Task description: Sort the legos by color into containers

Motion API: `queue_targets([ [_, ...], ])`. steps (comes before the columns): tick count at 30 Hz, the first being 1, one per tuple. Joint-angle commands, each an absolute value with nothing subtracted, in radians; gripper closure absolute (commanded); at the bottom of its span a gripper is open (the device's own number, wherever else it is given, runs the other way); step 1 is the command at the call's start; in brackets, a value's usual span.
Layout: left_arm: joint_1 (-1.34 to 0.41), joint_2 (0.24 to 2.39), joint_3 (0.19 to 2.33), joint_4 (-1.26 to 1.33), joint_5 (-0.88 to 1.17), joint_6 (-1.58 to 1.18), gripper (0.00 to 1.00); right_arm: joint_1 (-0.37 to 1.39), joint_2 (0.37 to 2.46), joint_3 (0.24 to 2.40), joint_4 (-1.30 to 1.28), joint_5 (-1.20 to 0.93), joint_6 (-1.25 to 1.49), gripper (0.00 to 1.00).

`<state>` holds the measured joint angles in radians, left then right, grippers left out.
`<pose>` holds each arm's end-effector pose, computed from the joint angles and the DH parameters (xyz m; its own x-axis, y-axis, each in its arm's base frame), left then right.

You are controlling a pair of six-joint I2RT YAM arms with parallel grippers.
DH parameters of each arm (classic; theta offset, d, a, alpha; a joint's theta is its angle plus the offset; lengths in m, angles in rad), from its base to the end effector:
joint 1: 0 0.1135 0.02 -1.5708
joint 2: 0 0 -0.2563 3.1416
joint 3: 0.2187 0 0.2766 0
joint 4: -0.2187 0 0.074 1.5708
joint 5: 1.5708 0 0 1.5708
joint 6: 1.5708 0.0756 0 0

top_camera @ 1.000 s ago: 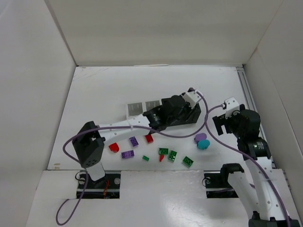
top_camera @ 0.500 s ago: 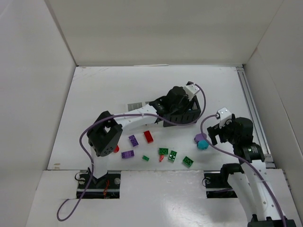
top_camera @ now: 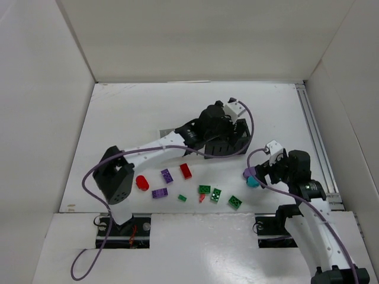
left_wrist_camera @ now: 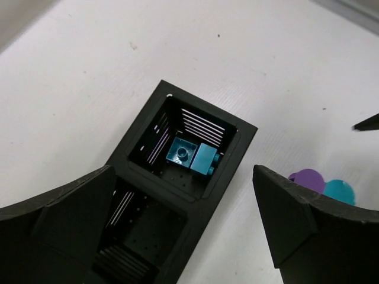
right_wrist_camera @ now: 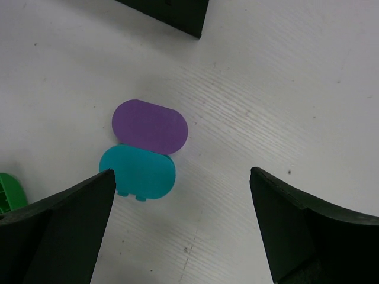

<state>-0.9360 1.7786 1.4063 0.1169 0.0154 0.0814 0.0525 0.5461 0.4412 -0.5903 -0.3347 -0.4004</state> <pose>0.2902 -0.3960 0.2842 -0.0831 0.2500 -0.9647 0.8234 0.5625 0.0748 0.1859 0.0346 0.1849 -0.4716 -0.3934 -0.7892 -0.5269 0.8433 -0.1056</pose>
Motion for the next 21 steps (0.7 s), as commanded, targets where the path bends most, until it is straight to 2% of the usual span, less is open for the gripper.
queue_targets([
  [1,-0.937,1.570,1.353,0.160,0.003,0.020,0.00,0.077,0.569,0.408,-0.534,-0.382,-0.385,0.01],
  [7,-0.937,1.309,1.091,0.141,-0.162,-0.221,0.00,0.205,0.617,0.353,-0.408,-0.344,-0.267,0.01],
  [12,-0.946,1.064,0.873,0.130,-0.233,-0.379,0.00,0.353,0.664,0.353,-0.388,-0.097,-0.117,0.01],
  [17,-0.946,0.979,0.787,0.065,-0.296,-0.481,0.00,0.472,0.664,0.318,-0.413,0.098,0.111,0.01],
  [21,-0.946,0.968,0.764,0.052,-0.296,-0.500,0.00,0.494,0.664,0.296,-0.393,0.130,0.155,0.01],
])
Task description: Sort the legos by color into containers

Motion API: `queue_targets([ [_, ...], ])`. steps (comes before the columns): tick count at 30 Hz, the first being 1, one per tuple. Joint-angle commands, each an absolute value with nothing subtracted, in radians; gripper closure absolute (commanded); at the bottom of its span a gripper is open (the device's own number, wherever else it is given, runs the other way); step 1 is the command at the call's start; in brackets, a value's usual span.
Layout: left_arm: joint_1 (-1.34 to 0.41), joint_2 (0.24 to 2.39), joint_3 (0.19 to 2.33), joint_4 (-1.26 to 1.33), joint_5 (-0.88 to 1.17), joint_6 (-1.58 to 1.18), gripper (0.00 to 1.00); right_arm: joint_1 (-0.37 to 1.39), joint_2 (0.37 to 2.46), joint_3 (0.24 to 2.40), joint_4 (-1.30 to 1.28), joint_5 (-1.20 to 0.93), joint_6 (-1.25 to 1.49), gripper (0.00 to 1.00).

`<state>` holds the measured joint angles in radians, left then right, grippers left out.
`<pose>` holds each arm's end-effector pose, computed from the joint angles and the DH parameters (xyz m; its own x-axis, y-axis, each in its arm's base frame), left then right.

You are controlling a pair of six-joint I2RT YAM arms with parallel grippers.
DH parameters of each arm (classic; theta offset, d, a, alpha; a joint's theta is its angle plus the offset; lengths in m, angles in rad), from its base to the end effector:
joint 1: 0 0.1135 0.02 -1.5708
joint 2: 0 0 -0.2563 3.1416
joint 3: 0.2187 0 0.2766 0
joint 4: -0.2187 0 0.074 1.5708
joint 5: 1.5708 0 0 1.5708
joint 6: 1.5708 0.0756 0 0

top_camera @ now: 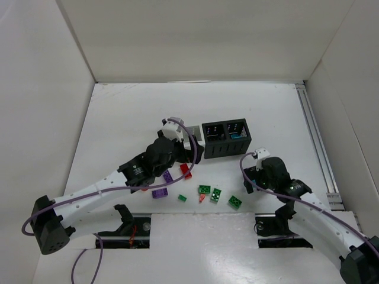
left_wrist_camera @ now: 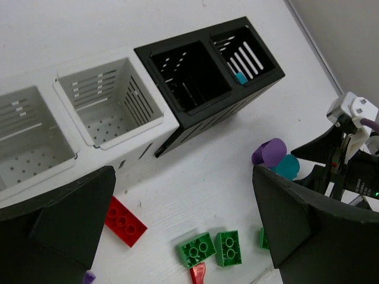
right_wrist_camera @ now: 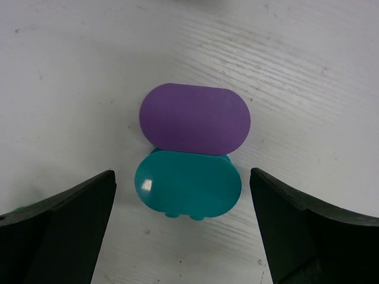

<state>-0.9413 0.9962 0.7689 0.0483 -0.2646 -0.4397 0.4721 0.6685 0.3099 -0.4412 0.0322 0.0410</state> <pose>0.1937 -0.2324 0.3001 -0.3625 -0.2002 -0.9102 0.5243 0.7637 -0.3767 0.1765 0.0874 0.1265 -0.6560 -0.2890 -0.6972 -0.4080 0.9130 0.0055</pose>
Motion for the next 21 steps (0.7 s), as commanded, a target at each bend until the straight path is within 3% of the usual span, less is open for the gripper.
queue_targets([
  [1,-0.946,0.980,0.764,0.052,-0.296,-0.500,0.00,0.494,0.664,0.296,-0.382,0.130,0.155,0.02],
  [9,-0.946,1.002,0.782,0.038,-0.287,-0.500,0.00,0.494,0.791,0.278,-0.299,0.110,0.179,0.14],
  [13,-0.946,1.002,0.782,0.038,-0.287,-0.500,0.00,0.503,0.815,0.287,-0.299,0.110,0.189,0.34],
  [21,-0.946,0.992,0.782,0.038,-0.252,-0.480,0.00,0.541,0.669,0.383,-0.440,0.114,0.055,0.52],
])
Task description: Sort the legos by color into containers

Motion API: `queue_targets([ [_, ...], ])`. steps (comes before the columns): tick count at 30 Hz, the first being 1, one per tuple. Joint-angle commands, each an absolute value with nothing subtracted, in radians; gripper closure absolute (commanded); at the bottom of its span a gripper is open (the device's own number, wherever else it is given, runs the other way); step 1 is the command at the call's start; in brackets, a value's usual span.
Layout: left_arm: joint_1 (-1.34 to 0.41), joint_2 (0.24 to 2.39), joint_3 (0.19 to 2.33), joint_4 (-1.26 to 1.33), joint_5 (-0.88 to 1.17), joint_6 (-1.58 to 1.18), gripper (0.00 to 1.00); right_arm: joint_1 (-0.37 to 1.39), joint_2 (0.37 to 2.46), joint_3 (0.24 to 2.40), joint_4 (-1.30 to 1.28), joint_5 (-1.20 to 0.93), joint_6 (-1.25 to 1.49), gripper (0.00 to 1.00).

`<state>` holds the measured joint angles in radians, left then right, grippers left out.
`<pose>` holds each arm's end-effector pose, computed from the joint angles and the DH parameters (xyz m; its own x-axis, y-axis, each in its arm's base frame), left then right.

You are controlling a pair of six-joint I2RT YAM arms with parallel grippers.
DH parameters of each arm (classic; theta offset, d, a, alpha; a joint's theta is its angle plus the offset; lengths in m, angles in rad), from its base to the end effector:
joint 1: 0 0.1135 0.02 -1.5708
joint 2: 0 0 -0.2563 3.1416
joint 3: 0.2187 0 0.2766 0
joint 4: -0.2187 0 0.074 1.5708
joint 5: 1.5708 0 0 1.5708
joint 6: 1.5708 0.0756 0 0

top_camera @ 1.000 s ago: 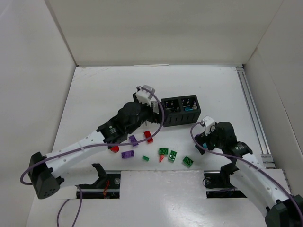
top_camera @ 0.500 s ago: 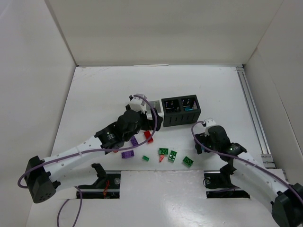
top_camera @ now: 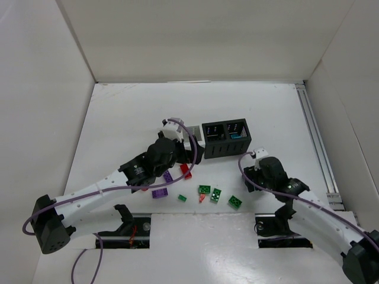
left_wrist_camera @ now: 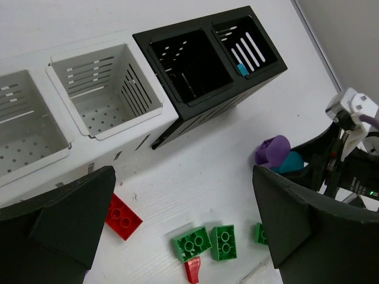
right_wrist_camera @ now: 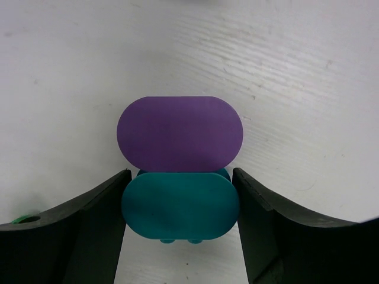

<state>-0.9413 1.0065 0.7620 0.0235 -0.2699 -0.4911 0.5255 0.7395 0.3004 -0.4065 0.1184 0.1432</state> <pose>0.1945 -0.2328 0.2907 -0.4090 -0.2105 -0.8879 0.4911 0.7694 -0.4086 0.1770 0.0923 0.1142 -0.7022 -0.2434 -0.6691 -0.3335 0.9427 0.0072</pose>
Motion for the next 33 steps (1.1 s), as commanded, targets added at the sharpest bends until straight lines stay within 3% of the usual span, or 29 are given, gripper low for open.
queue_targets([
  [1,-0.946,0.992,0.782,0.049,-0.215,-0.480,0.00,0.541,0.648,0.394,-0.427,0.050,0.002,0.52],
  [4,-0.946,1.002,0.795,0.064,-0.135,-0.436,0.00,0.552,0.580,0.416,-0.327,-0.087,-0.208,0.52],
  [8,-0.946,1.048,0.816,0.139,0.137,-0.397,0.00,0.624,0.571,0.462,-0.175,-0.260,-0.397,0.55],
  [13,-0.936,1.103,0.825,0.224,0.414,-0.362,0.00,0.698,0.646,0.526,-0.094,-0.259,-0.466,0.58],
  [28,-0.864,1.161,0.848,0.273,0.486,-0.396,0.00,0.752,0.658,0.557,0.066,-0.494,-0.600,0.58],
  [32,-0.864,1.170,0.848,0.314,0.525,-0.407,0.11,0.752,0.649,0.557,0.100,-0.494,-0.600,0.58],
  [33,-0.864,1.180,0.848,0.325,0.547,-0.407,0.24,0.752,0.649,0.557,0.109,-0.518,-0.600,0.58],
])
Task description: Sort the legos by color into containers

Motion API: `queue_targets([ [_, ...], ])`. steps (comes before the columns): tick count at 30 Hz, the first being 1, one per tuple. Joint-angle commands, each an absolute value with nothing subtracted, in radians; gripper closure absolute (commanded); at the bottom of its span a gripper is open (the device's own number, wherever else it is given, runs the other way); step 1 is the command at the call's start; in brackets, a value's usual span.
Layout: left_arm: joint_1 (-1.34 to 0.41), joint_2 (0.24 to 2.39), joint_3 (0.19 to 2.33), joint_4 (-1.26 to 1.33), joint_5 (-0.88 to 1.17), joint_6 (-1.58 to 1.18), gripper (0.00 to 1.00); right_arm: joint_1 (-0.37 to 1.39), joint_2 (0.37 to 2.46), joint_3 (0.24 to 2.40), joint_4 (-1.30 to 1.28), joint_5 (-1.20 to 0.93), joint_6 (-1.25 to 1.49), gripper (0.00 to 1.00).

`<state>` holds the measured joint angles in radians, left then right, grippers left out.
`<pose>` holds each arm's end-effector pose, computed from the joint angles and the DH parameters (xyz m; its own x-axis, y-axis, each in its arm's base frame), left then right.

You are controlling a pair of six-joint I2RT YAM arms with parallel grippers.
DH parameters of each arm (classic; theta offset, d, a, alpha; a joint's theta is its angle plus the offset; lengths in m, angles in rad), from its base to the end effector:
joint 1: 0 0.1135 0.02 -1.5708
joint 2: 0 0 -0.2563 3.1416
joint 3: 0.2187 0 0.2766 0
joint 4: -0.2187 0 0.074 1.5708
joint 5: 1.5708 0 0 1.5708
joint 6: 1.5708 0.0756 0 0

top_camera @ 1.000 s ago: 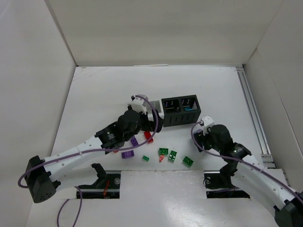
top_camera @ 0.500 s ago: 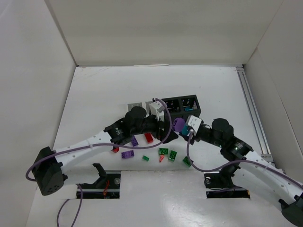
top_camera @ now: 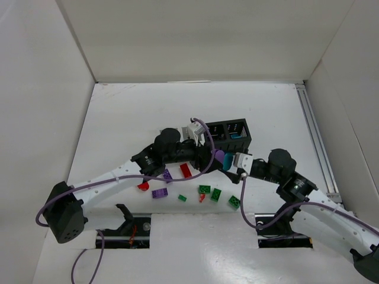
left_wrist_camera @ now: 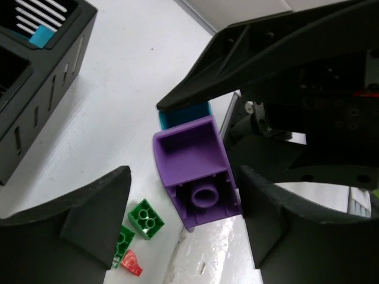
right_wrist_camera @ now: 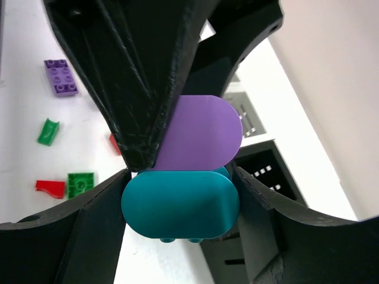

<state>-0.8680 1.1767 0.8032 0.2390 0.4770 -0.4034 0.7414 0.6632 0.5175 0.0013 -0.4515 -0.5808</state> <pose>0.1899 -0.2779 0.2886 -0.4612 0.0050 -0.8873 0.8599 0.2490 -0.4456 0.1506 0.1826 0.2710 0.4194 -0.2854 -0.8618 -0.8325 0.2577 -0.4905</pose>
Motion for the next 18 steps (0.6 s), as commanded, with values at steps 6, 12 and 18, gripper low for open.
queue_targets([
  [6,-0.854,1.180,0.848,0.325,0.537,-0.440,0.67,0.752,0.680,0.557,0.118,-0.486,-0.600,0.59],
  [12,-0.773,1.100,0.807,0.305,0.485,-0.477,0.88,0.752,0.712,0.557,0.019,-0.310,-0.591,0.59],
  [18,-0.614,0.983,0.744,0.265,0.448,-0.500,0.91,0.752,0.745,0.590,-0.074,-0.115,-0.572,0.59],
])
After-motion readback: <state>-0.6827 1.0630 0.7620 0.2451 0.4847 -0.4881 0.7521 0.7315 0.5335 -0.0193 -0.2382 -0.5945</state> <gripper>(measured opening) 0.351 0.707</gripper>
